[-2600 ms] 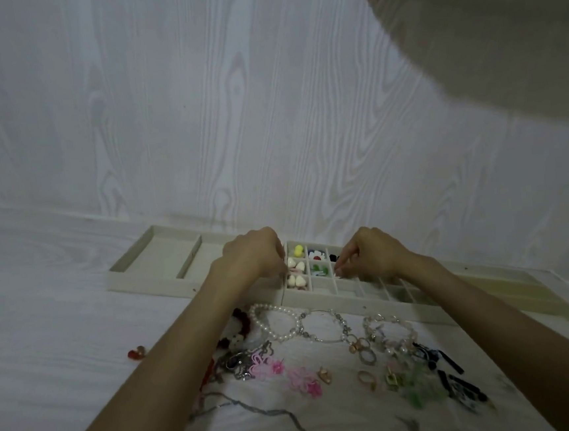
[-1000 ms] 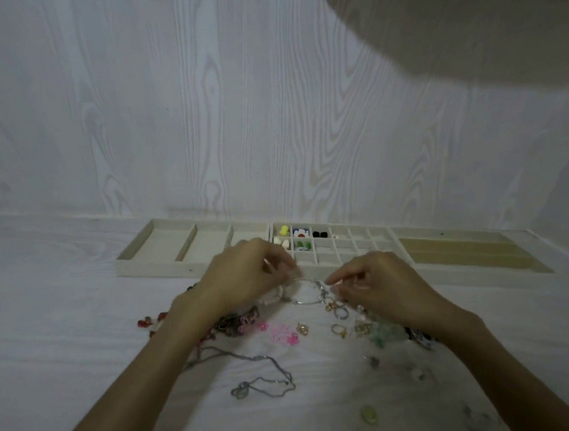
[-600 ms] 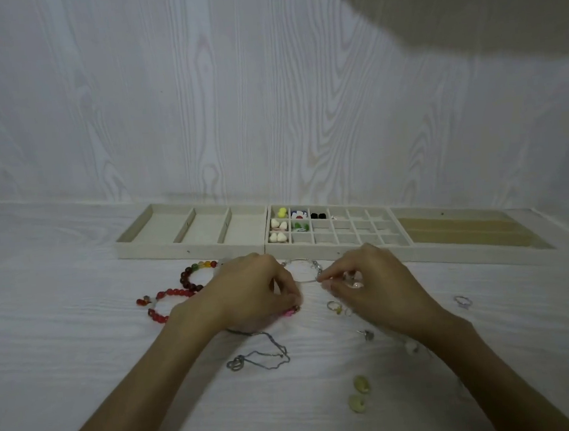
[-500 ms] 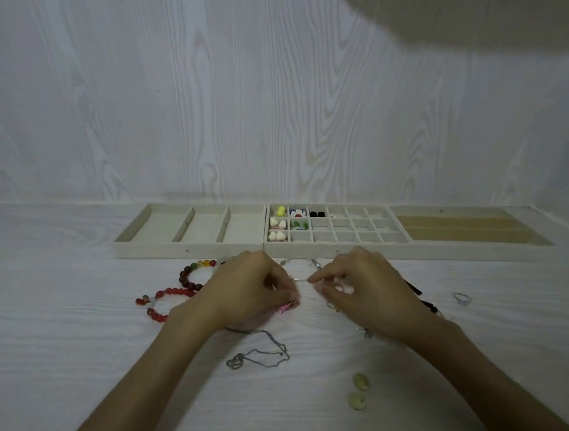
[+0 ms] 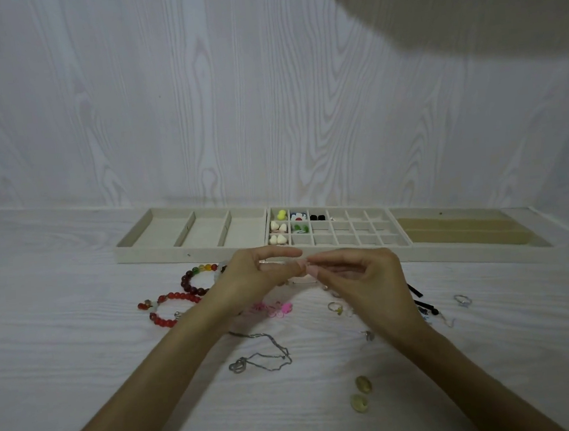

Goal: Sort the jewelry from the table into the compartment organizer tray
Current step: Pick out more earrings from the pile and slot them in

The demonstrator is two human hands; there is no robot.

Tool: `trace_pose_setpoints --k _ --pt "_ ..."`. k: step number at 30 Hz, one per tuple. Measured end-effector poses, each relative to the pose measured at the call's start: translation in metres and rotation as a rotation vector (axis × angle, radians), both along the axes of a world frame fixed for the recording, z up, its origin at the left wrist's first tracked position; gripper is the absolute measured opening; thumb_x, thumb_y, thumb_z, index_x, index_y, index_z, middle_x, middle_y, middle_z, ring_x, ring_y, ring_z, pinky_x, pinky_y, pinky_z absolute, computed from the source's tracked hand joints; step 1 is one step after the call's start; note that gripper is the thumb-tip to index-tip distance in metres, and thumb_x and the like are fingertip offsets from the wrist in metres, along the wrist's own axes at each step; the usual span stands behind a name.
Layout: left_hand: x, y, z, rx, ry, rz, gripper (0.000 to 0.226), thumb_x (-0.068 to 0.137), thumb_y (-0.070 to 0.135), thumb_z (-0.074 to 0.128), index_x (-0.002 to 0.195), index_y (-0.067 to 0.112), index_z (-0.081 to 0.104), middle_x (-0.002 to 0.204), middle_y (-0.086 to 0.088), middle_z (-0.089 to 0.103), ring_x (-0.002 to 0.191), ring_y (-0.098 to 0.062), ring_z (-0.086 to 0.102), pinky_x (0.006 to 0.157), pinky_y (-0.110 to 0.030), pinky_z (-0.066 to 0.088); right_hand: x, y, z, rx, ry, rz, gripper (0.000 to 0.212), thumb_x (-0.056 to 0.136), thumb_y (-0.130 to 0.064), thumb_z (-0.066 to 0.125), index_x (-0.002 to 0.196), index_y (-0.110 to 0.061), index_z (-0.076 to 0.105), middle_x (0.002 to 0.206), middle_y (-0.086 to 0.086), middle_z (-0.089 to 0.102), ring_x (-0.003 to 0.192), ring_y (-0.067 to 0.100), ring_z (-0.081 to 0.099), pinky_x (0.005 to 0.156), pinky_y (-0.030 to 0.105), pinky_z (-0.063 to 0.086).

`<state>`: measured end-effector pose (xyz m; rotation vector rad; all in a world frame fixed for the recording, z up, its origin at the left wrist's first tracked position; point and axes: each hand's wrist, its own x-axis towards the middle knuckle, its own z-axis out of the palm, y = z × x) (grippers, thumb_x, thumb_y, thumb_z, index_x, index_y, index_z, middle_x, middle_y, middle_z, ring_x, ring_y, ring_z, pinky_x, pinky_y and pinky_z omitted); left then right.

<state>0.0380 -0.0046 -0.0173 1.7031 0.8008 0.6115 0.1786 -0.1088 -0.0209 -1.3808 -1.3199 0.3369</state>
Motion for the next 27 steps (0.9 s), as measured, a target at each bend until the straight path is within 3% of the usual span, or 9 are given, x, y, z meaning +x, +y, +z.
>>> trace_pose_setpoints --k 4,8,10,12,15,18,21,25,27 --pt "0.002 -0.003 0.000 -0.090 -0.061 0.012 0.021 0.087 0.037 0.062 0.107 0.035 0.068 0.074 0.015 0.071 0.060 0.009 0.058 0.056 -0.014 0.038 0.002 0.001 0.000 -0.021 0.037 -0.021 0.011 0.075 -0.015 0.076 0.085 -0.020 0.076 0.077 -0.006 0.075 0.072 0.007 0.070 0.068 0.018 0.055" --pt "0.006 -0.008 0.002 -0.088 -0.106 -0.060 0.024 0.089 0.028 0.062 0.112 0.032 0.067 0.094 0.012 0.074 0.089 0.007 0.065 0.072 -0.013 0.047 0.006 0.003 0.001 -0.098 0.332 -0.065 0.007 0.077 -0.017 0.074 0.084 -0.019 0.074 0.077 -0.001 0.075 0.071 0.008 0.069 0.066 0.014 0.053" --pt "0.010 -0.014 0.001 -0.065 -0.173 -0.026 0.023 0.084 0.023 0.068 0.107 0.027 0.070 0.091 0.012 0.075 0.088 0.008 0.065 0.072 -0.008 0.050 0.008 0.002 0.002 -0.140 0.408 -0.051 0.005 0.079 -0.018 0.072 0.083 -0.022 0.073 0.076 -0.003 0.074 0.066 0.002 0.066 0.064 0.013 0.052" --pt "0.013 -0.018 -0.002 -0.038 -0.246 0.058 0.020 0.080 0.020 0.072 0.100 0.021 0.073 0.080 0.012 0.075 0.079 0.009 0.066 0.065 -0.004 0.048 0.007 0.002 0.001 -0.147 0.376 -0.031 0.006 0.080 -0.017 0.071 0.083 -0.022 0.074 0.075 -0.005 0.074 0.066 -0.001 0.066 0.064 0.012 0.051" --pt "0.016 -0.017 -0.004 0.020 -0.292 0.119 0.012 0.079 0.016 0.074 0.090 0.017 0.074 0.070 0.010 0.073 0.071 0.006 0.067 0.062 -0.003 0.046 0.007 0.003 0.001 -0.110 0.226 -0.076 0.007 0.078 -0.020 0.074 0.084 -0.022 0.076 0.077 -0.004 0.075 0.074 0.009 0.070 0.070 0.019 0.054" --pt "0.021 -0.012 0.001 0.060 -0.303 0.072 0.008 0.079 0.014 0.073 0.087 0.014 0.075 0.075 0.003 0.075 0.076 -0.001 0.070 0.064 -0.005 0.047 0.014 0.005 0.001 -0.054 0.109 -0.171 0.008 0.073 -0.027 0.077 0.080 -0.024 0.075 0.070 -0.007 0.072 0.066 0.008 0.064 0.062 0.017 0.052" --pt "0.028 -0.007 0.009 0.121 -0.293 -0.041 0.009 0.079 0.013 0.072 0.087 0.009 0.076 0.077 0.001 0.075 0.076 -0.006 0.071 0.067 -0.009 0.049 0.023 0.003 0.005 0.018 -0.012 -0.168 0.010 0.075 -0.022 0.075 0.084 -0.026 0.075 0.072 -0.010 0.071 0.062 0.004 0.060 0.058 0.015 0.048" --pt "0.046 0.003 0.020 0.202 -0.240 -0.082 0.012 0.073 0.018 0.077 0.081 0.008 0.076 0.056 0.010 0.068 0.059 0.002 0.065 0.066 -0.011 0.047 0.036 0.000 0.009 -0.001 0.114 -0.115 0.017 0.077 -0.011 0.073 0.089 -0.023 0.076 0.082 -0.009 0.075 0.074 0.013 0.069 0.069 0.022 0.056" --pt "0.056 0.006 0.025 0.218 -0.230 -0.104 0.015 0.071 0.025 0.078 0.077 0.012 0.076 0.057 0.010 0.069 0.061 0.001 0.066 0.065 -0.011 0.047 0.043 -0.002 0.012 -0.033 0.243 -0.069 0.017 0.078 -0.010 0.072 0.093 -0.016 0.076 0.086 -0.005 0.075 0.084 0.012 0.071 0.075 0.021 0.056"
